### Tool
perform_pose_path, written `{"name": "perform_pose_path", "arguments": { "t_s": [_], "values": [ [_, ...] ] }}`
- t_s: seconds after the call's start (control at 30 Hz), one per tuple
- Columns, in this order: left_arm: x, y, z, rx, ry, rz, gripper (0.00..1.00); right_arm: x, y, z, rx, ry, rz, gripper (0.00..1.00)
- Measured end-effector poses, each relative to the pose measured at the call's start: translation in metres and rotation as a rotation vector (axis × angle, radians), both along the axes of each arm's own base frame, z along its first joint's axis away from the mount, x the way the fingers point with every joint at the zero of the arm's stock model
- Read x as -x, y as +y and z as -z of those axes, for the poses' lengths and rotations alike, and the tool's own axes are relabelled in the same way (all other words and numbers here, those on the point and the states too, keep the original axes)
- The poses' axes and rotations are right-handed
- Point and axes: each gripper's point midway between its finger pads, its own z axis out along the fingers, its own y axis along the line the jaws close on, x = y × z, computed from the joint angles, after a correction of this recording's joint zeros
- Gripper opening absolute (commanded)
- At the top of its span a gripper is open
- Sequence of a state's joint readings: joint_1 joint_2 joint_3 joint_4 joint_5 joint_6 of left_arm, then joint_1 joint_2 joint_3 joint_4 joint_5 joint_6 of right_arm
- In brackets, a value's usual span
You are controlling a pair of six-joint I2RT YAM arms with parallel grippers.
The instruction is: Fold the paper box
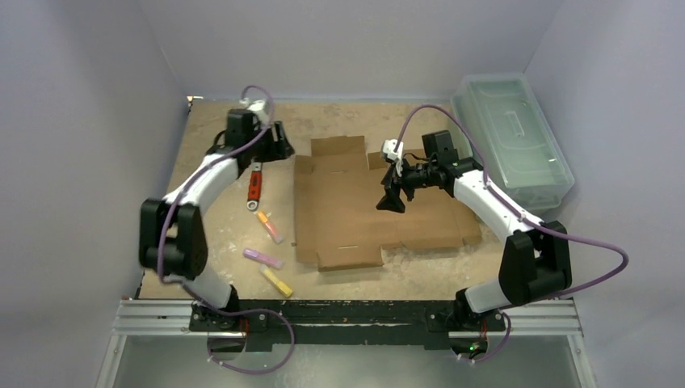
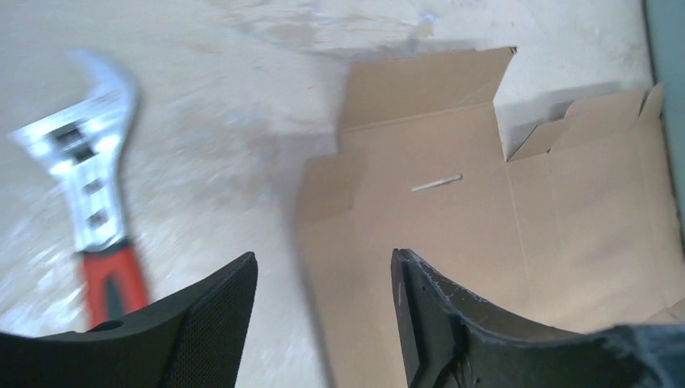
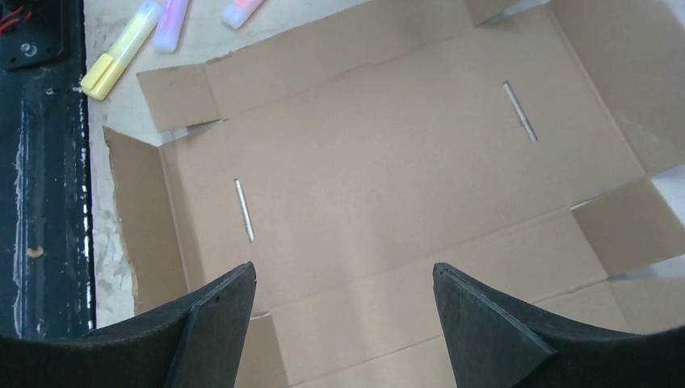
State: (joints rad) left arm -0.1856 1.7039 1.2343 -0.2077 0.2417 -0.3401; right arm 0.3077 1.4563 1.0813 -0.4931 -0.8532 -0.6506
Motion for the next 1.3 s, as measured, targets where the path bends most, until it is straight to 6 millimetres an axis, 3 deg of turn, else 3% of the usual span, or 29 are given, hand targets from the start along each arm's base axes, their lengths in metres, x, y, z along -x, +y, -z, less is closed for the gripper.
{"name": "perform_pose_path", "arguments": {
  "t_s": [0.1, 0.17, 0.33, 0.43, 0.67, 0.83, 0.97, 1.07, 1.1, 1.3],
  "values": [
    [0.029, 0.036, -0.022, 0.062, -0.046, -0.087, 0.62, 0.0, -0.002, 0.003, 0.001, 0.008, 0.006, 0.84],
    [0.054, 0.043, -0.015, 0.114, -0.038, -0.112, 0.63, -0.002, -0.003, 0.002, -0.002, 0.002, 0.013, 0.84],
    [0.11, 0.017, 0.053, 0.242, 0.156, -0.069, 0.64, -0.005, -0.006, 0.002, -0.005, -0.002, 0.023, 0.84],
    [0.128, 0.011, 0.082, 0.288, 0.256, -0.077, 0.64, -0.007, -0.008, 0.001, -0.008, -0.005, 0.03, 0.84],
    [0.118, -0.006, 0.097, 0.384, 0.301, -0.067, 0.57, -0.008, -0.015, 0.005, -0.023, 0.008, 0.045, 0.84],
    [0.116, -0.024, 0.101, 0.384, 0.316, -0.028, 0.44, -0.008, -0.015, 0.005, -0.025, 0.005, 0.044, 0.84],
    [0.114, -0.031, 0.106, 0.386, 0.335, -0.025, 0.29, -0.008, -0.015, 0.005, -0.025, 0.007, 0.043, 0.84],
    [0.111, -0.033, 0.11, 0.396, 0.344, -0.029, 0.03, -0.007, -0.015, 0.005, -0.025, 0.007, 0.043, 0.84],
    [0.111, -0.033, 0.112, 0.397, 0.349, -0.034, 0.0, -0.007, -0.015, 0.005, -0.025, 0.007, 0.043, 0.84],
    [0.103, -0.031, 0.099, 0.348, 0.305, -0.034, 0.0, -0.008, -0.019, 0.006, -0.022, 0.009, 0.051, 0.85]
  ]
}}
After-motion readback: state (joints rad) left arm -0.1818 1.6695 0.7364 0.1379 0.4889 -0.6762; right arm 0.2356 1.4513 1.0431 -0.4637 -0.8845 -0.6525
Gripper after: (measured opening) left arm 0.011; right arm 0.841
